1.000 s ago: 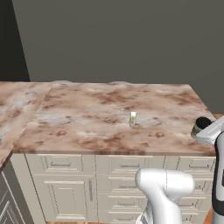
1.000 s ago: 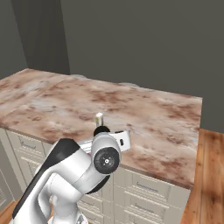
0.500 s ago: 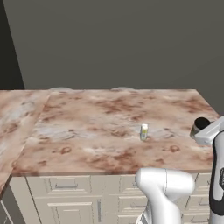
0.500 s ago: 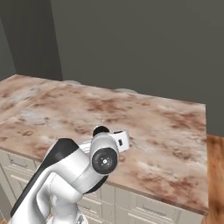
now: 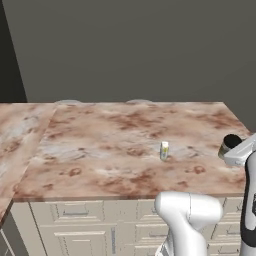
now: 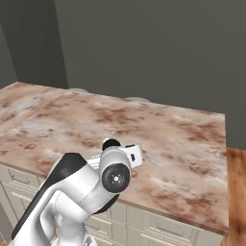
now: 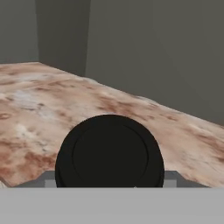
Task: Move the drinks to the dining counter.
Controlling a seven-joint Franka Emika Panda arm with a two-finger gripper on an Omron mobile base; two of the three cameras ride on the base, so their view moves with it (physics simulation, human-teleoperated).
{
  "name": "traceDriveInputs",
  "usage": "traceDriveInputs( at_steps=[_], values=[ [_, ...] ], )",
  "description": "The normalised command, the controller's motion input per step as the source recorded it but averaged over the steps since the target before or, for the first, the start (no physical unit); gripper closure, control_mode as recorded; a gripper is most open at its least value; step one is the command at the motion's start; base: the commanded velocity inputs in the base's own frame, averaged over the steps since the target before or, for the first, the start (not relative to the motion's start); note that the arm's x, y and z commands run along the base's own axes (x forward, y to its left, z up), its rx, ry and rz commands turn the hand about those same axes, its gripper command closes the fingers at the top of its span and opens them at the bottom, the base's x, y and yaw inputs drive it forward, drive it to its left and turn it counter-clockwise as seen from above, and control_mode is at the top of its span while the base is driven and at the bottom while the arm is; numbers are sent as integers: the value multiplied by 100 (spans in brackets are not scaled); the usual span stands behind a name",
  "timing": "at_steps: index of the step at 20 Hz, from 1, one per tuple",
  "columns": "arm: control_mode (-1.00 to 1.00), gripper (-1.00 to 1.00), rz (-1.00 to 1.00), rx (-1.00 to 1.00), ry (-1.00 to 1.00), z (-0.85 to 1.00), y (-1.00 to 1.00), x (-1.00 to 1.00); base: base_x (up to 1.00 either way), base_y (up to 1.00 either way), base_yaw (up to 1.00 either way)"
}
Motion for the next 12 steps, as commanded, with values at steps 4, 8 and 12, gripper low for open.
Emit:
traceDriveInputs(
  at_steps=[4, 8, 12],
  values=[
    [100, 100, 0, 0, 0, 0, 0, 0, 0, 0, 0],
    [-100, 100, 0, 0, 4, 0, 0, 3, 0, 0, 0],
    [-100, 100, 0, 0, 13, 0, 0, 21, 0, 0, 0]
  ],
)
